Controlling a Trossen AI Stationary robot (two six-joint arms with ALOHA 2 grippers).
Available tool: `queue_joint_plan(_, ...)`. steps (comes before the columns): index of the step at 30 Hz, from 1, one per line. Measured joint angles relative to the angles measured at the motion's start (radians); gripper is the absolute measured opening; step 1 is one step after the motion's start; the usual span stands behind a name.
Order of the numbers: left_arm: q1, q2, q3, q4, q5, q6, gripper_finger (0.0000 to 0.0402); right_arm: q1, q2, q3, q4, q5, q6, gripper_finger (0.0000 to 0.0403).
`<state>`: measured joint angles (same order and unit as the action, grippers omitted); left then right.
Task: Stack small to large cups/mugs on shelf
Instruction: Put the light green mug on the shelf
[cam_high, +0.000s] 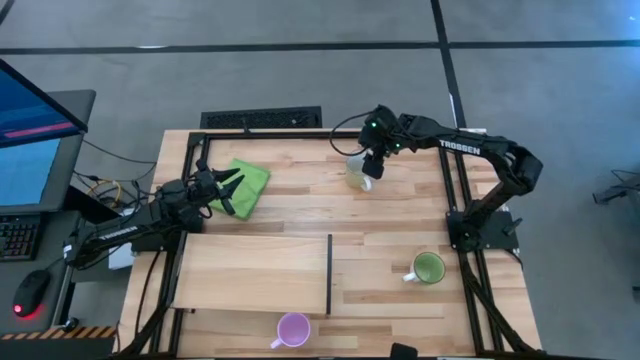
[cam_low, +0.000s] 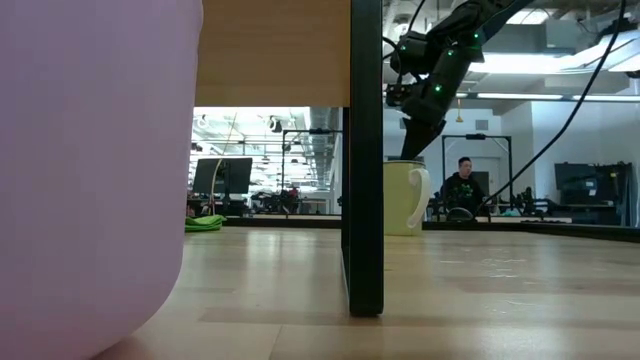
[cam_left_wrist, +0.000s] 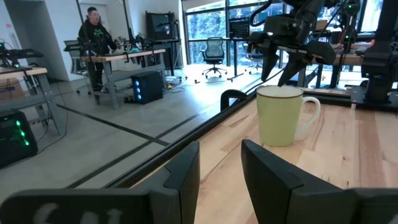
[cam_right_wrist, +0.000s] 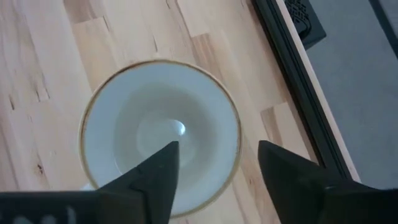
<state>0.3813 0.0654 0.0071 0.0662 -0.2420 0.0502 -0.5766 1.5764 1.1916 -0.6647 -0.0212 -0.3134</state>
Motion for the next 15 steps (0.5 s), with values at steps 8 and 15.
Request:
queue_joint_plan(8, 0.000, 0.000, 0.000, 0.000, 0.000, 0.014, 0.0110, 0.000, 0.000, 0.000, 0.008, 0.000, 0.035, 0.0255)
queue_joint_plan(15, 0.000, 0.000, 0.000, 0.000, 0.000, 0.016, 0.0110, -0.001, 0.000, 0.000, 0.009, 0.001, 0.106, 0.0255)
